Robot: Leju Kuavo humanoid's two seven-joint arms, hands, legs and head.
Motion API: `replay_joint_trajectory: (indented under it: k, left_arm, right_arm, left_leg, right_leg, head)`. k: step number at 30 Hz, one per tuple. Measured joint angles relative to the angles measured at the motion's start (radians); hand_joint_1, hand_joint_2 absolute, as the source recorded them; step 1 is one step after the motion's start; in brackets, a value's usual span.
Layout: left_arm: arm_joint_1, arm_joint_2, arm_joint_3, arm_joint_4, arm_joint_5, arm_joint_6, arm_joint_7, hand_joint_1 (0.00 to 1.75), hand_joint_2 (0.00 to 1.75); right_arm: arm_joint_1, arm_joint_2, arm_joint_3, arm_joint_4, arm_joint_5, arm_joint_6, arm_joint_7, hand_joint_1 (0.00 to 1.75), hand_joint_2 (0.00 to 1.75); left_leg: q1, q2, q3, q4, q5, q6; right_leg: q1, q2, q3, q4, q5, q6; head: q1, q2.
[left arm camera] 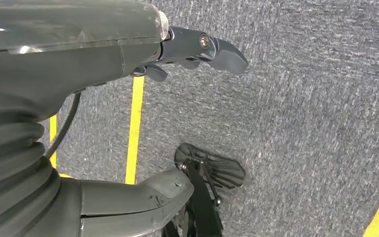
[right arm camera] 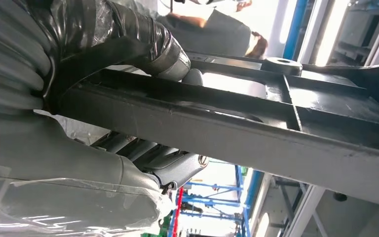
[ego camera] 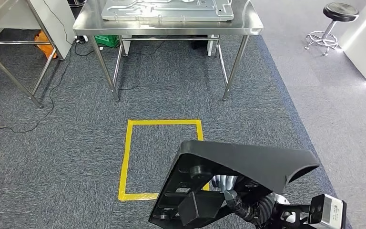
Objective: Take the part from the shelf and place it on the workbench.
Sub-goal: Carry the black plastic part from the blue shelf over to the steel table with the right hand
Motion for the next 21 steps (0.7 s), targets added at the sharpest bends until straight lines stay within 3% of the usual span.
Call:
replay_joint_trajectory:
  k: [1, 3, 4, 7, 9, 10, 11, 13, 14, 15, 16, 18, 19, 21]
  left_arm:
    - [0.000, 0.000, 0.000, 0.000, 0.000, 0.000, 0.000, 0.00, 1.75]
    - [0.000, 0.000, 0.000, 0.000, 0.000, 0.000, 0.000, 0.00, 1.75]
    - [0.000, -0.001, 0.000, 0.000, 0.000, 0.000, 0.000, 0.00, 1.75]
    - [-0.001, -0.002, 0.000, 0.000, 0.000, 0.001, -0.001, 0.00, 1.75]
    - [-0.001, -0.003, 0.000, 0.000, 0.000, 0.001, -0.001, 0.00, 1.75]
    - [-0.003, -0.003, 0.000, 0.000, 0.000, 0.001, -0.001, 0.00, 1.75]
    - [-0.004, -0.003, 0.000, 0.000, 0.000, 0.001, -0.001, 0.00, 1.75]
    - [-0.004, -0.003, 0.000, 0.000, -0.001, 0.001, -0.001, 0.00, 1.75]
    - [-0.002, -0.003, 0.000, 0.000, -0.001, 0.001, -0.002, 0.00, 1.75]
    - [0.000, -0.003, 0.000, 0.000, -0.001, 0.001, -0.002, 0.00, 1.75]
    - [0.002, -0.003, 0.000, 0.000, -0.001, 0.002, -0.002, 0.00, 1.75]
    - [0.004, -0.003, 0.000, 0.000, -0.001, 0.002, -0.003, 0.00, 1.75]
    - [0.004, -0.003, 0.000, 0.000, -0.001, 0.002, -0.004, 0.00, 1.75]
    - [0.005, -0.002, 0.000, 0.000, -0.001, 0.002, -0.005, 0.00, 1.75]
  right_arm:
    - [0.000, 0.000, 0.000, 0.000, 0.000, 0.000, 0.000, 1.47, 1.75]
    - [-0.001, 0.000, 0.000, 0.000, -0.001, -0.001, 0.001, 1.47, 1.75]
    - [-0.002, 0.000, 0.000, 0.001, -0.002, -0.002, 0.001, 1.47, 1.75]
    - [-0.004, 0.000, 0.002, 0.002, -0.004, -0.002, 0.001, 1.47, 1.75]
    - [-0.005, 0.000, 0.002, 0.002, -0.005, -0.002, 0.001, 1.47, 1.75]
    - [-0.006, 0.000, 0.002, 0.002, -0.006, -0.002, 0.001, 1.47, 1.75]
    - [-0.007, 0.000, 0.002, 0.002, -0.007, -0.001, 0.001, 1.47, 1.75]
    - [-0.007, 0.000, 0.002, 0.003, -0.007, -0.001, 0.001, 1.47, 1.75]
    - [-0.007, 0.000, 0.002, 0.003, -0.007, -0.001, 0.001, 1.47, 1.75]
    - [-0.006, 0.000, 0.002, 0.004, -0.007, -0.001, 0.001, 1.47, 1.75]
    - [-0.005, 0.000, 0.002, 0.005, -0.007, -0.001, 0.001, 1.47, 1.75]
    - [-0.005, 0.000, 0.002, 0.006, -0.007, -0.001, 0.001, 1.47, 1.75]
    - [-0.006, 0.000, 0.002, 0.006, -0.007, -0.002, 0.001, 1.47, 1.75]
    - [-0.006, 0.000, 0.003, 0.006, -0.006, -0.002, 0.001, 1.47, 1.75]
  left_leg:
    - [0.001, 0.000, 0.011, 0.000, -0.007, -0.003]
    - [0.005, 0.000, 0.033, -0.002, -0.021, -0.011]
    - [0.006, -0.001, 0.041, -0.003, -0.027, -0.017]
    - [0.006, 0.002, 0.055, -0.005, -0.031, -0.039]
    - [0.007, 0.004, 0.062, 0.013, -0.038, -0.051]
    - [0.008, 0.003, 0.050, 0.040, -0.055, -0.053]
    - [0.009, 0.002, 0.026, 0.086, -0.083, -0.055]
    - [0.010, 0.001, -0.051, 0.215, -0.144, -0.060]
    - [0.010, 0.001, -0.086, 0.263, -0.157, -0.062]
    - [0.010, 0.001, -0.107, 0.279, -0.149, -0.062]
    - [0.010, 0.001, -0.109, 0.255, -0.119, -0.060]
    - [0.010, 0.000, -0.071, 0.128, -0.026, -0.053]
    - [0.007, 0.000, -0.053, 0.072, -0.006, -0.049]
    - [0.000, 0.000, -0.035, 0.022, -0.008, -0.037]
  right_leg:
    - [-0.003, -0.002, 0.003, -0.036, 0.039, 0.002]
    - [-0.003, -0.009, 0.043, -0.168, 0.134, -0.004]
    - [0.000, -0.012, 0.060, -0.220, 0.152, -0.010]
    - [0.011, -0.013, 0.078, -0.268, 0.147, -0.037]
    - [0.007, -0.009, 0.096, -0.282, 0.162, -0.054]
    - [0.006, -0.009, 0.105, -0.285, 0.162, -0.060]
    - [0.005, -0.009, 0.111, -0.287, 0.161, -0.064]
    - [0.009, -0.008, 0.118, -0.286, 0.152, -0.070]
    - [0.011, -0.006, 0.122, -0.286, 0.147, -0.071]
    - [0.012, -0.005, 0.128, -0.286, 0.141, -0.070]
    - [0.013, -0.003, 0.137, -0.286, 0.134, -0.069]
    - [0.013, -0.001, 0.158, -0.286, 0.119, -0.063]
    - [0.013, 0.000, 0.166, -0.286, 0.112, -0.058]
    - [0.013, 0.001, 0.174, -0.285, 0.100, -0.044]
  head:
    - [0.000, 0.000]
    - [0.000, 0.000]
    - [0.000, 0.000]
    - [0.000, 0.000]
    - [-0.001, 0.000]
    - [-0.001, 0.000]
    - [-0.001, 0.000]
    - [-0.001, 0.000]
    - [-0.001, 0.000]
    - [-0.001, 0.000]
    - [-0.001, 0.000]
    - [-0.001, 0.000]
    - [-0.001, 0.000]
    - [-0.001, 0.000]
